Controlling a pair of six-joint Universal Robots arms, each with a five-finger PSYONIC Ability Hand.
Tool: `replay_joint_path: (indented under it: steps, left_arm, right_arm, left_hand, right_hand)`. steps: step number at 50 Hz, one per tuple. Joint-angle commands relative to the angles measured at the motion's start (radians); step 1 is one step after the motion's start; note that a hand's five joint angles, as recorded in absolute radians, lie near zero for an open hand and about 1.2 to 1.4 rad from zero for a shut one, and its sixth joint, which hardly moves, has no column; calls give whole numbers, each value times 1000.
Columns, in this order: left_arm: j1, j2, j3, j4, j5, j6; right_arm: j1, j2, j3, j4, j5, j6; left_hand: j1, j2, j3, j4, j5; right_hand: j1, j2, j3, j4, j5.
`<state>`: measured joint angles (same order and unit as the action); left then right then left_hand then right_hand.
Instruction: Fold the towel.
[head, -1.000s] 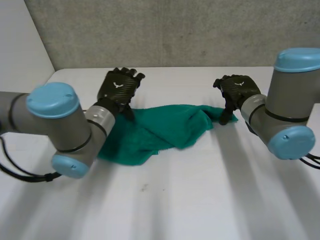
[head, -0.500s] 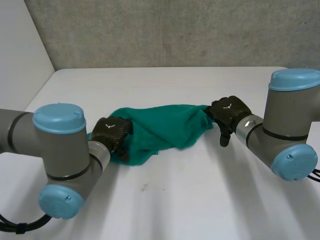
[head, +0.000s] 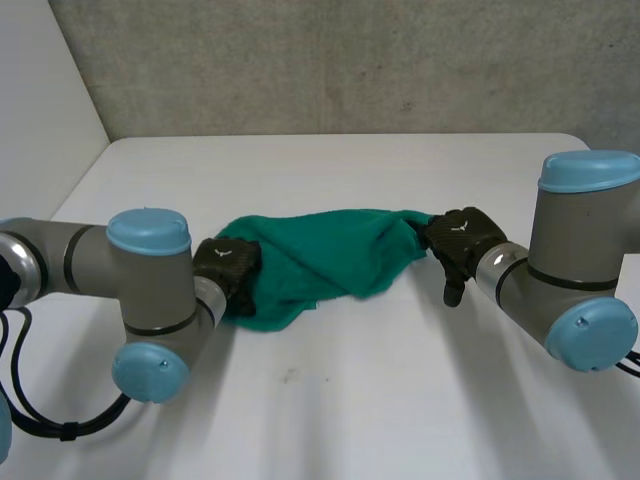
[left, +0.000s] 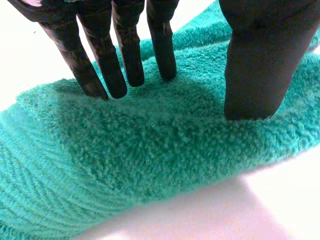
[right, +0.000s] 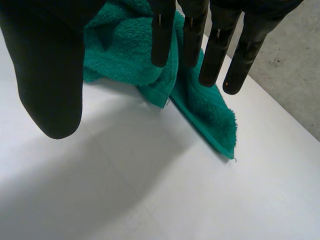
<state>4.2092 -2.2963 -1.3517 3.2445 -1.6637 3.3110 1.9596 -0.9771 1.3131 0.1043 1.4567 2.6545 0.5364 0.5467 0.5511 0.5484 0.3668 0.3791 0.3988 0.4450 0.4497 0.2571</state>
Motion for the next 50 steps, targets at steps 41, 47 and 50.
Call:
replay_joint_path:
  steps: [41,47,50]
  left_arm:
    - [-103,572,-40,-152,-19,-133]
    - [-126,630,-58,-150,-18,-134]
    - [-124,649,-56,-149,-18,-134]
  right_arm:
    - [41,71,-22,64,-180,516]
    - [91,107,-61,17,-188,596]
    - [105,136,-77,-20,-176,598]
  left_hand:
    - [860,850,845,848,855]
    - [860,850,845,848,855]
    - [860,850,845,848,855]
  right_hand:
    - [26,6,-40,-45,-27]
    - [111,91,45,40,58]
    - [222,203,156,152,170]
